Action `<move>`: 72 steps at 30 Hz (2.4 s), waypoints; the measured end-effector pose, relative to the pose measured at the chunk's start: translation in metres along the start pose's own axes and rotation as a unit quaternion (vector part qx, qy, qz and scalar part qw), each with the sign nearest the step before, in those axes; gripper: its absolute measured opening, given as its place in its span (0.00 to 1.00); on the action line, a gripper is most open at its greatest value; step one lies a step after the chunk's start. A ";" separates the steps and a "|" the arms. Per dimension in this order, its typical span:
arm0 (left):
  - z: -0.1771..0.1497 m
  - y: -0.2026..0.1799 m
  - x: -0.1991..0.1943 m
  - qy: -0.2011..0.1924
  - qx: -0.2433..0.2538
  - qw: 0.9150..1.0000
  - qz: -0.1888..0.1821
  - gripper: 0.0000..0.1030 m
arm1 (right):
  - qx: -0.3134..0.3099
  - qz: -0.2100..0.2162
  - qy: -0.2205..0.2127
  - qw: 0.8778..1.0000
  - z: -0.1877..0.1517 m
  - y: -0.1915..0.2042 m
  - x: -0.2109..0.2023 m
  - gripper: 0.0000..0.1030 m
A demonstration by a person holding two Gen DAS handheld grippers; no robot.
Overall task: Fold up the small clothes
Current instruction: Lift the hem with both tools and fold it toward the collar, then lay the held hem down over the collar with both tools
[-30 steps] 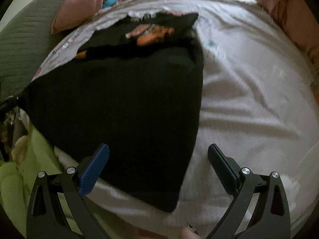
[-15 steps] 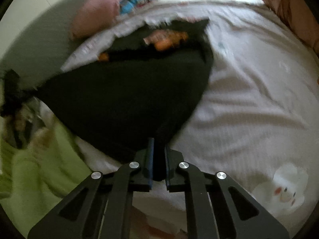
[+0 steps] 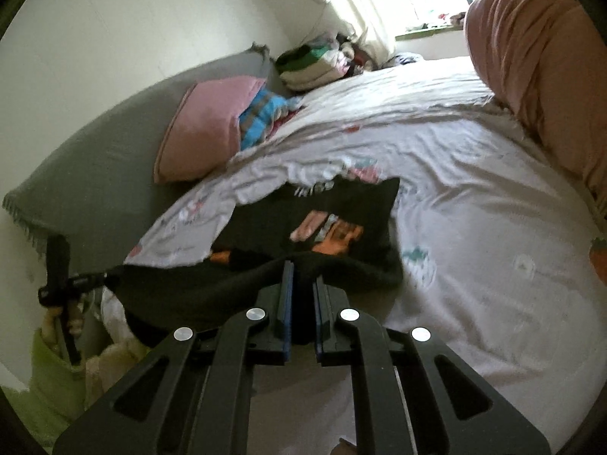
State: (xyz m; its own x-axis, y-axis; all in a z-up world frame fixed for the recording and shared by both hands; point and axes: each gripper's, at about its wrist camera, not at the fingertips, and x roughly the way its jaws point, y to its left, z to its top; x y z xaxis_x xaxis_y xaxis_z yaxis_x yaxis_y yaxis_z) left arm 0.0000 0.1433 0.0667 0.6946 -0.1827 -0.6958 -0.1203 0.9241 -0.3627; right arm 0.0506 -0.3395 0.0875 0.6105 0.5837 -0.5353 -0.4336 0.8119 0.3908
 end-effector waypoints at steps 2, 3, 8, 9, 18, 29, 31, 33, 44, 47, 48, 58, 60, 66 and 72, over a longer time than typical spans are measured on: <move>0.009 0.000 0.002 -0.005 -0.002 1.000 0.002 0.03 | 0.010 -0.002 -0.010 1.000 0.007 -0.004 0.003 0.07; 0.012 0.000 0.003 -0.006 -0.003 1.000 0.003 0.03 | 0.017 -0.003 -0.018 1.000 0.012 -0.007 0.003 0.07; 0.030 0.000 0.010 -0.016 -0.008 1.000 0.003 0.03 | 0.029 -0.013 -0.038 0.999 0.031 -0.014 0.009 0.07; 0.033 0.000 0.012 -0.017 -0.006 1.000 0.006 0.03 | 0.029 -0.013 -0.041 0.999 0.033 -0.014 0.009 0.07; 0.055 0.000 0.034 -0.023 -0.005 1.000 0.013 0.03 | 0.028 -0.032 -0.047 0.998 0.053 -0.020 0.032 0.07; 0.079 -0.003 0.065 -0.033 -0.001 0.999 0.038 0.03 | 0.024 -0.076 -0.048 0.996 0.066 -0.025 0.064 0.07; 0.086 -0.003 0.071 -0.035 -0.002 0.999 0.041 0.03 | 0.026 -0.084 -0.046 0.995 0.069 -0.029 0.071 0.07; 0.093 -0.004 0.079 -0.035 -0.001 0.998 0.046 0.03 | 0.026 -0.095 -0.043 0.994 0.071 -0.032 0.078 0.07; 0.114 -0.006 0.125 -0.023 0.007 0.997 0.071 0.03 | 0.046 -0.133 -0.008 0.990 0.072 -0.060 0.124 0.07; 0.115 -0.007 0.138 -0.017 0.016 0.996 0.082 0.03 | 0.052 -0.138 0.003 0.989 0.069 -0.068 0.135 0.07; 0.115 -0.007 0.143 -0.014 0.018 0.996 0.085 0.03 | 0.055 -0.140 0.008 0.989 0.069 -0.071 0.140 0.08; 0.106 0.002 0.181 -0.003 0.025 0.992 0.123 0.08 | 0.070 -0.160 0.035 0.984 0.059 -0.085 0.172 0.11; 0.105 0.005 0.182 0.001 0.018 0.993 0.118 0.08 | 0.072 -0.170 0.040 0.982 0.056 -0.087 0.175 0.21; 0.099 0.002 0.166 -0.028 0.030 0.990 0.132 0.17 | 0.046 -0.200 0.028 0.978 0.050 -0.083 0.169 0.34; 0.087 -0.015 0.152 -0.031 0.061 0.991 0.117 0.14 | -0.017 -0.184 0.039 0.982 0.037 -0.057 0.161 0.33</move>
State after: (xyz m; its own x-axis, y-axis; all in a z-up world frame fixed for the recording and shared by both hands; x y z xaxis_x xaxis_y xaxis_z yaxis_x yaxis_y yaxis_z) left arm 0.1691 0.1310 0.0198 0.7008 0.0597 -0.7108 -0.1990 0.9733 -0.1145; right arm 0.1984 -0.2921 0.0063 0.6784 0.2481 -0.6915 -0.2160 0.9670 0.1350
